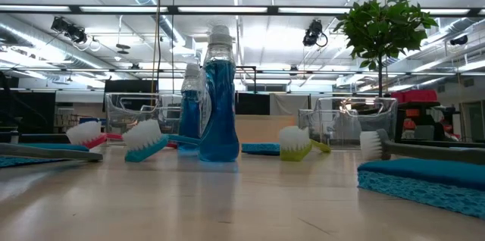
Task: Pick & Place Kitchen Sink Supplies
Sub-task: Put the dish soap into the left transparent bin
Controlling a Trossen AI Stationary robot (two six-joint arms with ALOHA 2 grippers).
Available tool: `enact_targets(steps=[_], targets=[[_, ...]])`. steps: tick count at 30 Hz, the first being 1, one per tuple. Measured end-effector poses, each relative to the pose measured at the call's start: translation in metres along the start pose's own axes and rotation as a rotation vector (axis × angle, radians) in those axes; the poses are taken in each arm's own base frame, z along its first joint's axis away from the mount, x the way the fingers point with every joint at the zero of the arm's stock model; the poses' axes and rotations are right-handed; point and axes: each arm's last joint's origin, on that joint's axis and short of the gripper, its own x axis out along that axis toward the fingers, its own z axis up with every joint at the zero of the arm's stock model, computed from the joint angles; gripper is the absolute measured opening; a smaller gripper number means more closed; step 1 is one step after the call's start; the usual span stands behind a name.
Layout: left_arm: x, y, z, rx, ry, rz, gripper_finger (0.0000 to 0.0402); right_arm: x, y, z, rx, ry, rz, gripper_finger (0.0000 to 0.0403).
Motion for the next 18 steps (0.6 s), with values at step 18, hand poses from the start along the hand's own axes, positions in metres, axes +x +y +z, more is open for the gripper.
enact_targets(steps=[18], targets=[[-0.051, 0.028, -0.007, -0.083, -0.178, -0.101, 0.0137, 0.0, 0.0, 0.0, 0.0, 0.0, 0.002, 0.0011]])
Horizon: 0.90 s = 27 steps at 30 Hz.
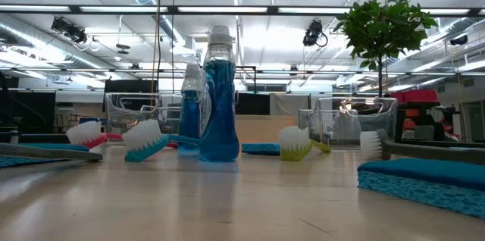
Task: Pick & Place Kitchen Sink Supplies
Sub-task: Put the dish soap into the left transparent bin
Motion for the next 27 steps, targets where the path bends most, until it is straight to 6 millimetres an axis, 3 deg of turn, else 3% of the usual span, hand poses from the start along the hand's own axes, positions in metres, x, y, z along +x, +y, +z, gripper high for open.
enact_targets(steps=[9, 27], targets=[[-0.031, 0.015, 0.025, -0.004, -0.178, 0.069, 0.0137, 0.0, 0.0, 0.0, 0.0, 0.0, -0.001, 0.0011], [-0.113, 0.055, 0.072, -0.006, -0.482, 0.318, 0.0137, 0.0, 0.0, 0.0, -0.003, -0.004, 0.0, 0.0011]])
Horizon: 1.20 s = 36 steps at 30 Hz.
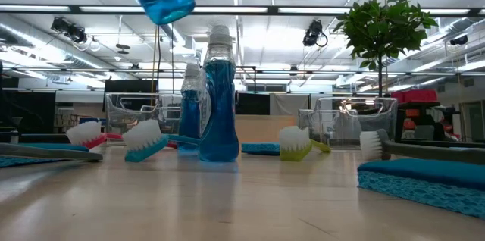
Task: Pick & Place Kitchen Sink Supplies
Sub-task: Put the dish soap into the left transparent bin
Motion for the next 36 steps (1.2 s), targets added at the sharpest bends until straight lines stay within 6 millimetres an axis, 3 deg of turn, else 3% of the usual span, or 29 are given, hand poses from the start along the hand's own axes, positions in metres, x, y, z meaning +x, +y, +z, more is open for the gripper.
enact_targets(steps=[9, 25, 36], targets=[[-0.003, 0.032, 0.018, -0.046, -0.075, 0.177, 0.0137, 0.0, 0.0, 0.0, 0.0, -0.001, 0.0, 0.0011], [0.0, 0.097, 0.031, -0.203, -0.109, 0.519, 0.0137, 0.0, 0.0, 0.0, -0.021, -0.001, -0.001, 0.0011], [0.021, 0.135, 0.036, -0.264, -0.003, 0.606, 0.0137, 0.0, 0.0, 0.0, -0.089, 0.004, -0.001, 0.0011]])
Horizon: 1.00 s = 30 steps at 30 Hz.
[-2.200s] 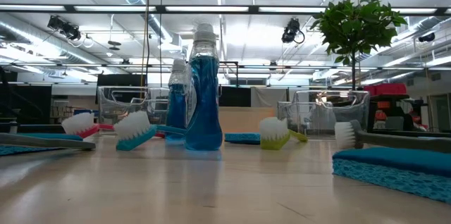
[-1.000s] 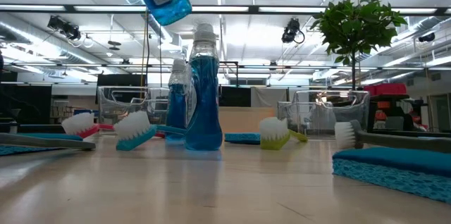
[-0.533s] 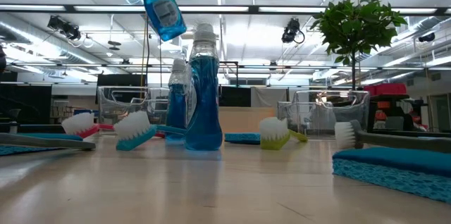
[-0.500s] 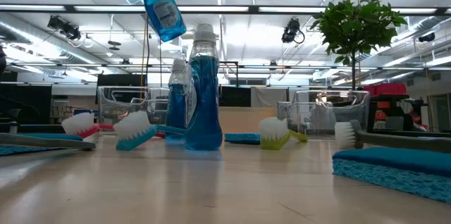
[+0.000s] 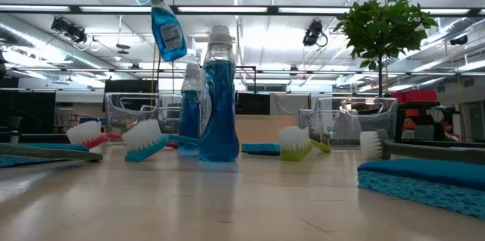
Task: Pick & Place Kitchen Sink Supplies
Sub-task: Put the dish soap into the left transparent bin
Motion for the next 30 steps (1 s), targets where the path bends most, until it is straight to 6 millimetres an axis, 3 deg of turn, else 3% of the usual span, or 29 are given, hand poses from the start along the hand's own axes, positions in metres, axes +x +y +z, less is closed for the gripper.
enact_targets(steps=[16, 30], targets=[[0.088, 0.011, 0.017, 0.089, 0.203, -0.005, 0.0137, 0.0, 0.0, 0.0, -0.019, 0.002, 0.0, 0.0011], [0.135, 0.047, 0.017, -0.019, 0.31, -0.044, 0.0137, 0.0, 0.0, 0.0, -0.03, 0.004, -0.001, 0.0011]])
